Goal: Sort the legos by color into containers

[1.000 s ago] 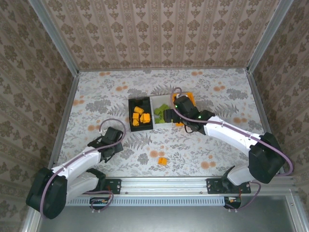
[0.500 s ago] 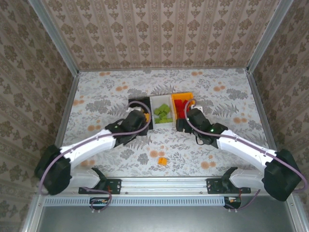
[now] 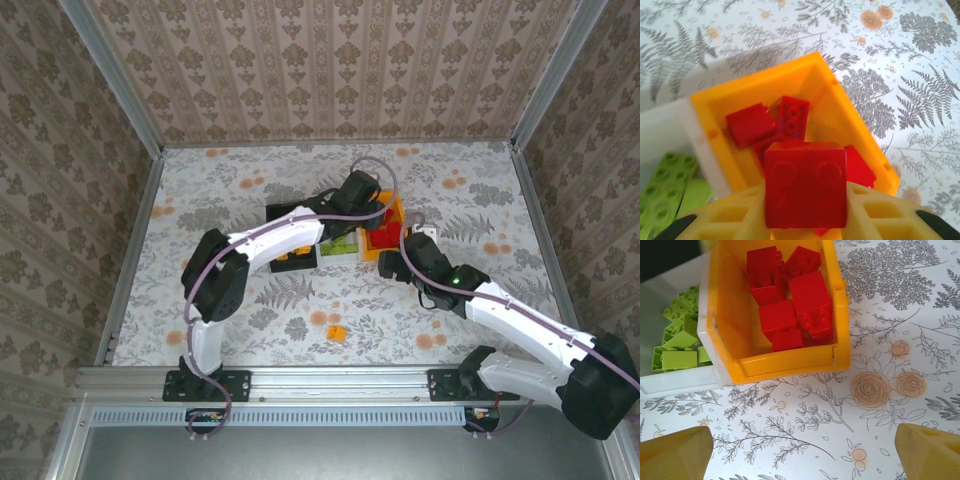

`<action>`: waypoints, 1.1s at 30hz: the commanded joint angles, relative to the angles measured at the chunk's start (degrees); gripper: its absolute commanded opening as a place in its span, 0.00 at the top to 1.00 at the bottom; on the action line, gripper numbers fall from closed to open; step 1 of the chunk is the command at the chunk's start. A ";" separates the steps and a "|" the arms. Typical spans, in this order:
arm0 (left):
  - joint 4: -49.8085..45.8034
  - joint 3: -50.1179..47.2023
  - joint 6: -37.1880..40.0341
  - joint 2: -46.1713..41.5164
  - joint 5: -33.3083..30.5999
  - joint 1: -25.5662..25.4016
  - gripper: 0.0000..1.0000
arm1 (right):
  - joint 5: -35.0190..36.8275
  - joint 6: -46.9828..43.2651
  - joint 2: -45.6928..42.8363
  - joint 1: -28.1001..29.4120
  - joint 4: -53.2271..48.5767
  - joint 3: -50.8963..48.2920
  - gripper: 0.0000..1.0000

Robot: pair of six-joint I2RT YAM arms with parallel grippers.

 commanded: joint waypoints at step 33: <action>-21.81 -35.40 0.38 -21.36 9.75 -21.21 0.17 | -1.20 -0.46 4.20 -0.98 2.97 -0.27 0.04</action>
